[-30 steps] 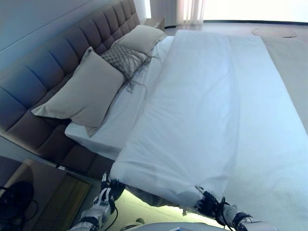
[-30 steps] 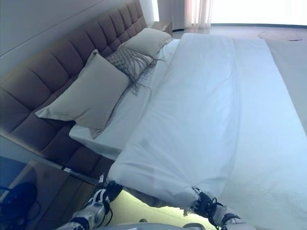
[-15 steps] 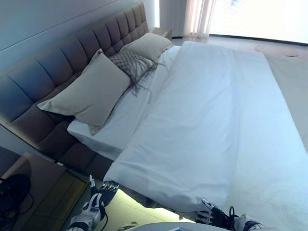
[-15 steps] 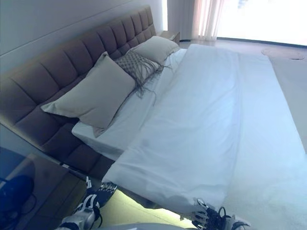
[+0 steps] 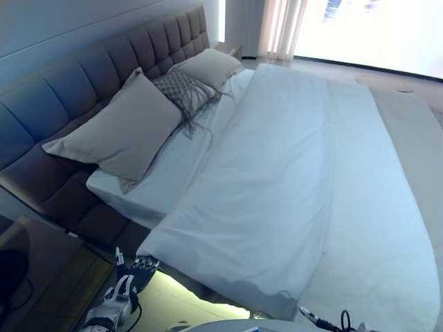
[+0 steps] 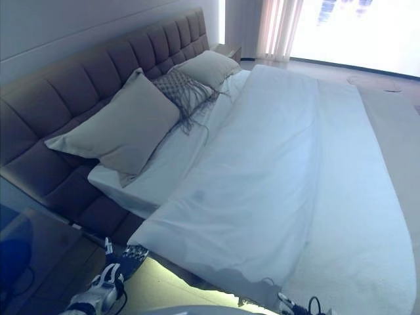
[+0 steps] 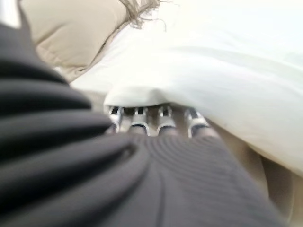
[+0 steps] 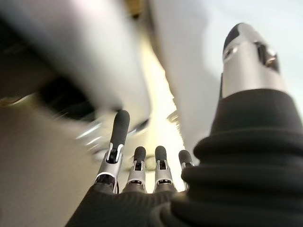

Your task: Make the bed neatly

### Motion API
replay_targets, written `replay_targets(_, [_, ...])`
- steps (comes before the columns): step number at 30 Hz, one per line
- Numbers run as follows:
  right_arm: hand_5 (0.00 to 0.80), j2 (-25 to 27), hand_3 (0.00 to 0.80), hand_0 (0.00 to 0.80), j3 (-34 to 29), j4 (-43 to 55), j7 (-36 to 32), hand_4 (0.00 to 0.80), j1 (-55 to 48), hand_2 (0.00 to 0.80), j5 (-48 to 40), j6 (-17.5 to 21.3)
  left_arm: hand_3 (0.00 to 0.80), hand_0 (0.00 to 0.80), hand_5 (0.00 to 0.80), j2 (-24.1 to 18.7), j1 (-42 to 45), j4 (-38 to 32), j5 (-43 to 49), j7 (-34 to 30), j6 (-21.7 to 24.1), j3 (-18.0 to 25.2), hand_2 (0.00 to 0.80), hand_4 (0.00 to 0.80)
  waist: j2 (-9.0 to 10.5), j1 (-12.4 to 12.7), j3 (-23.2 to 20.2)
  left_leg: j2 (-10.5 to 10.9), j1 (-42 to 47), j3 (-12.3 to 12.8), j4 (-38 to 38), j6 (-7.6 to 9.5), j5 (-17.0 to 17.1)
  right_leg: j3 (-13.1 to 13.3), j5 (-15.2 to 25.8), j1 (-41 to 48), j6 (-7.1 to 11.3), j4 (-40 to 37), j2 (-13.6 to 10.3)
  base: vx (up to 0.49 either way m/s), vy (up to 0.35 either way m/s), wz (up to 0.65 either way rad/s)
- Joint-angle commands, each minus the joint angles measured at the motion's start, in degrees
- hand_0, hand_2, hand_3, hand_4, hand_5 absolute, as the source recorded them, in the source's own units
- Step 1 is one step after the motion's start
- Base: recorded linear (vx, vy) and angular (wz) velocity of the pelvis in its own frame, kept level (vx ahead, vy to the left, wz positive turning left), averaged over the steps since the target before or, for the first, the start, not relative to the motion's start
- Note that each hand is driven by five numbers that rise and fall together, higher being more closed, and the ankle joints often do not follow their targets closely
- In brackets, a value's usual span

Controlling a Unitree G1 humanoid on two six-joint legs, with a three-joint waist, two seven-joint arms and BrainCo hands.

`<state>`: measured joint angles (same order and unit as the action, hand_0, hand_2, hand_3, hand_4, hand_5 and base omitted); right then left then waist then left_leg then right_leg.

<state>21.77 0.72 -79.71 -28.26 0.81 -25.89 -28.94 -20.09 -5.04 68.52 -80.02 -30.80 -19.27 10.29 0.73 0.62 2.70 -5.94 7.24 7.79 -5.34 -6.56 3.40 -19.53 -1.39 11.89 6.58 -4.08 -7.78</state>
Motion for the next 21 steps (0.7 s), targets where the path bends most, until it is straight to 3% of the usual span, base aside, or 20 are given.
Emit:
replay_targets(1, [0.0,0.3,0.0,0.0,1.2,-4.6,-0.7,0.0,1.6,0.0,0.9,-1.4,0.0,0.0,0.0,-8.0,-4.3,-0.5,-3.3,-1.5,4.4,10.1,0.0,0.0,-1.82,2.3,1.4,2.8,1.8,0.9,0.3,3.12,-5.4,2.6,-1.6,-2.1,0.77,4.6,-1.4,-0.011,0.007,-0.04])
replay_targets(6, [0.0,0.1,0.0,0.0,2.0,-3.5,0.5,0.0,2.1,0.0,-0.7,-1.0,0.0,0.0,0.0,-9.8,-3.4,-0.2,7.3,0.8,2.0,7.5,0.0,0.0,-2.34,2.7,1.4,3.0,1.7,0.5,0.3,3.25,-5.3,2.3,-1.5,-2.0,0.84,4.7,-1.5,0.0,0.0,0.0])
replay_targets(11, [0.0,0.3,0.0,0.0,2.6,-2.5,1.6,0.0,2.6,0.0,-2.1,-0.5,0.0,0.0,0.0,-9.7,-1.4,0.6,9.3,1.8,-0.8,3.5,0.0,0.0,-3.04,3.4,1.6,3.4,1.1,0.3,0.3,3.5,-5.1,1.9,-1.3,-2.4,0.96,4.6,-1.8,0.0,0.0,0.0])
replay_targets(21, [0.0,0.1,0.0,0.0,2.5,-3.4,0.7,0.0,3.1,0.0,-0.7,-0.1,0.0,0.0,0.0,-6.1,3.5,-1.2,12.8,0.3,-0.7,3.9,0.0,0.0,-3.03,5.8,2.0,3.8,0.0,-1.7,0.3,3.59,-4.6,0.4,-1.1,-2.3,0.75,4.4,-2.0,-0.013,0.0,0.07])
